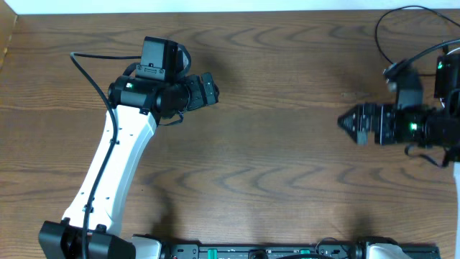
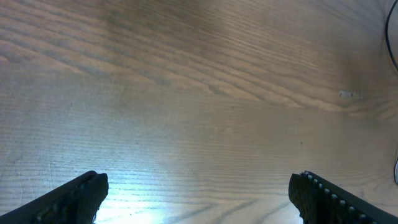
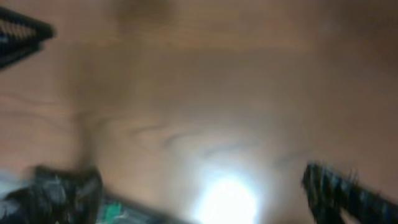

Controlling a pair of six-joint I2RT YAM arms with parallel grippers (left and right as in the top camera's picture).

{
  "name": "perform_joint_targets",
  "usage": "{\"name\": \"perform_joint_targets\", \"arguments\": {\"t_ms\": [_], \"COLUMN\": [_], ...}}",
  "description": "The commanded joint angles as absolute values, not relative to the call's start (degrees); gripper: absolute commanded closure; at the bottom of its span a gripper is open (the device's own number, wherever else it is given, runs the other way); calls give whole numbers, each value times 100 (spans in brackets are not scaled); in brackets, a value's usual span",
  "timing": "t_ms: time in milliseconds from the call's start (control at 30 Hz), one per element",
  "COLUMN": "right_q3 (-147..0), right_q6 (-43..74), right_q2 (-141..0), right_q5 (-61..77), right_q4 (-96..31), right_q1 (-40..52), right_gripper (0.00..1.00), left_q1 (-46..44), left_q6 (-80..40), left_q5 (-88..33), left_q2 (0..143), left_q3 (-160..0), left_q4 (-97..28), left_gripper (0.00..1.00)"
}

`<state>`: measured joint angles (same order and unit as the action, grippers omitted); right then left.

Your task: Untangle cables

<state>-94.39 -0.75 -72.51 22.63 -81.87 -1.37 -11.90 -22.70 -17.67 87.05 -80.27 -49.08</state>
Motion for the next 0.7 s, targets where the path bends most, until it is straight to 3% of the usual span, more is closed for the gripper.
{"name": "perform_joint_targets", "arguments": {"t_ms": [0, 167, 367, 500, 667], "right_q3": [-8654, -6541, -3428, -2056, -1068], "right_q6": [-989, -1647, -1632, -1315, -644], "right_q2": [-6501, -4993, -2582, -1426, -582], "right_q5": [1597, 1568, 991, 797, 521], "right_q4": [-6978, -4442, -1315, -325, -80], "right_q1": [60, 117, 104, 73, 75], "right_gripper": [1, 1, 1, 1, 1], "left_q1": [-1194, -1194, -1197, -1197, -1197], "left_q6": [-2318, -2318, -2318, -2318, -2318], "left_q5": [-1726, -1726, -1726, -1726, -1726], "left_q2": [8648, 8648, 8648, 8648, 8648], "left_q3": [-8084, -8084, -8084, -8084, -8084], "left_q4": [-4904, -4904, -4904, -4904, -4904], "left_gripper": [2, 2, 2, 2, 2]}}
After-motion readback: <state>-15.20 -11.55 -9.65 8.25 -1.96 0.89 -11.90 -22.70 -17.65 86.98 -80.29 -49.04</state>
